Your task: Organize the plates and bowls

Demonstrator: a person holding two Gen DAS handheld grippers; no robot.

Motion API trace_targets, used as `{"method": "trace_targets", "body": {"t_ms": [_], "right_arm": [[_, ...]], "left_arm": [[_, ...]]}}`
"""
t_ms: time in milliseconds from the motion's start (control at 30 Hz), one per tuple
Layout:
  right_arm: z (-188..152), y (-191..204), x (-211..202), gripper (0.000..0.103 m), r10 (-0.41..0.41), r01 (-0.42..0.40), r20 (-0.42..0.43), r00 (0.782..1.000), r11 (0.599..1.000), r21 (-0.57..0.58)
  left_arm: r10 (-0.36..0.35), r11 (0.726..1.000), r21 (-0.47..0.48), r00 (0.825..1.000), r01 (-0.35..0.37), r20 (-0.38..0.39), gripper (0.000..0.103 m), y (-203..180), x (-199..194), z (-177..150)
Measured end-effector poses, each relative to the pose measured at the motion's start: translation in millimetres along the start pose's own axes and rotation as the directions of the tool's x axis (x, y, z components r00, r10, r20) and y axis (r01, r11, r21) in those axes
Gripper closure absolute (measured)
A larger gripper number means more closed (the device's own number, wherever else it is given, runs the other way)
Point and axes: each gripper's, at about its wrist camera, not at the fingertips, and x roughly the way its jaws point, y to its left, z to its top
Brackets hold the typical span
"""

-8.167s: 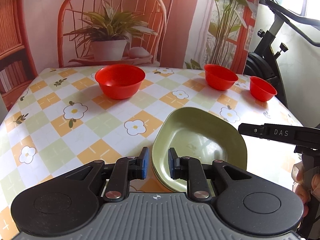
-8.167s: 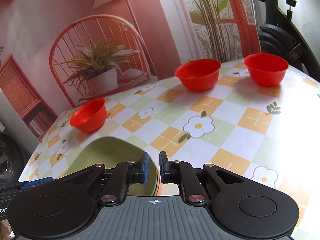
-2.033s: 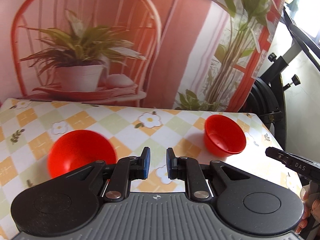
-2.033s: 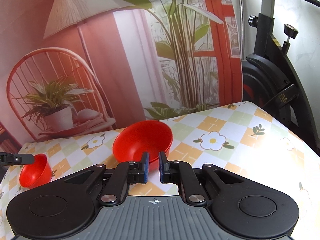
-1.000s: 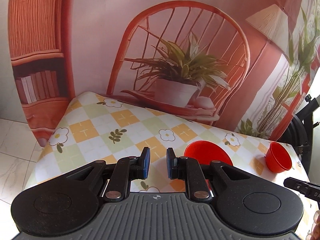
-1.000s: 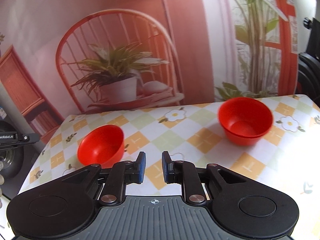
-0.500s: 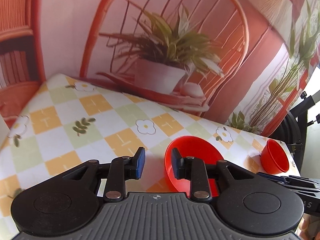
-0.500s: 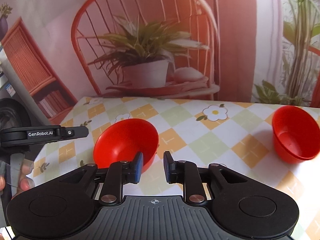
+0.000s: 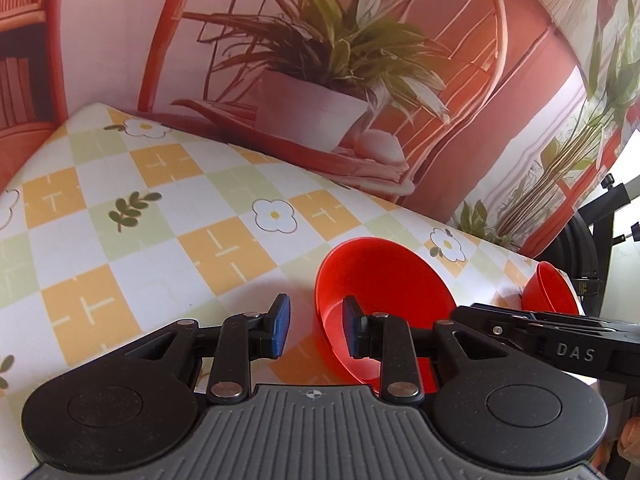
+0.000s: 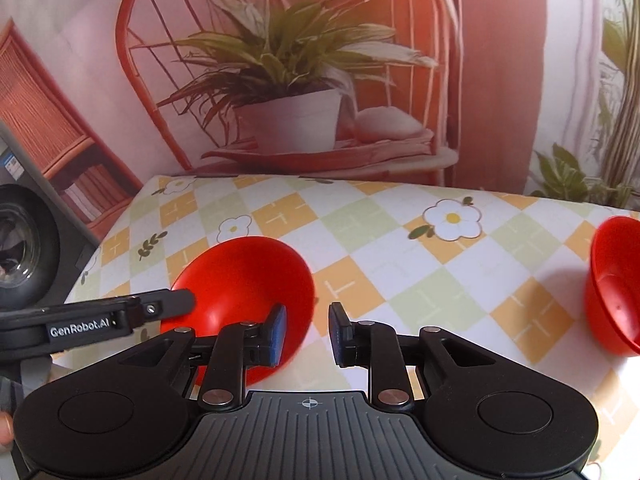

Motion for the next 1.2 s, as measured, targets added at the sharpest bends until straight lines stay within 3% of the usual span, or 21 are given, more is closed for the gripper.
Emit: {"method": "trace_targets", "body": {"t_ms": [300, 367, 433, 533, 633, 867, 1200], "right_arm": [[-0.4, -0.9, 11.3, 0.084, 0.007, -0.005, -0.038, 0.999, 0.999, 0.038], [-1.0, -0.6, 11.4, 0.086, 0.01, -0.008, -0.038, 0.999, 0.999, 0.037], [-1.9, 0.1, 11.6, 0.09, 0.012, -0.01, -0.039, 0.999, 0.999, 0.033], [-3.4, 1.6, 10.2, 0.092, 0.015, -0.014, -0.037, 0.999, 0.999, 0.034], [-4.5, 3.4, 5.5, 0.093, 0.022, -0.02, -0.036, 0.999, 0.999, 0.042], [-5.8, 5.9, -23.9, 0.093, 0.05, -0.05, 0.013, 0.999, 0.998, 0.044], [-18.6, -11.4, -88.7, 0.093, 0.05, -0.056, 0.1, 0.994, 0.997, 0.054]], "left_arm": [[-0.027, 0.999, -0.042, 1.0, 0.026, -0.015, 0.075, 2.6, 5.7, -3.7], [-0.03, 0.998, -0.047, 0.999, 0.029, -0.019, 0.077, 4.0, 6.2, -4.8], [-0.03, 0.999, -0.046, 0.999, 0.029, -0.021, 0.086, 4.3, 6.7, -5.1], [-0.061, 0.997, -0.04, 0.998, 0.06, -0.022, 0.087, 3.4, 6.0, -5.0], [-0.044, 0.999, -0.024, 0.999, 0.043, -0.021, 0.087, -0.8, 1.7, -5.3], [-0.034, 0.999, 0.011, 0.999, 0.034, 0.005, 0.087, -13.7, -23.0, 0.9], [-0.05, 0.995, 0.086, 0.999, 0.048, 0.018, 0.087, -61.1, -56.7, -2.4]]}}
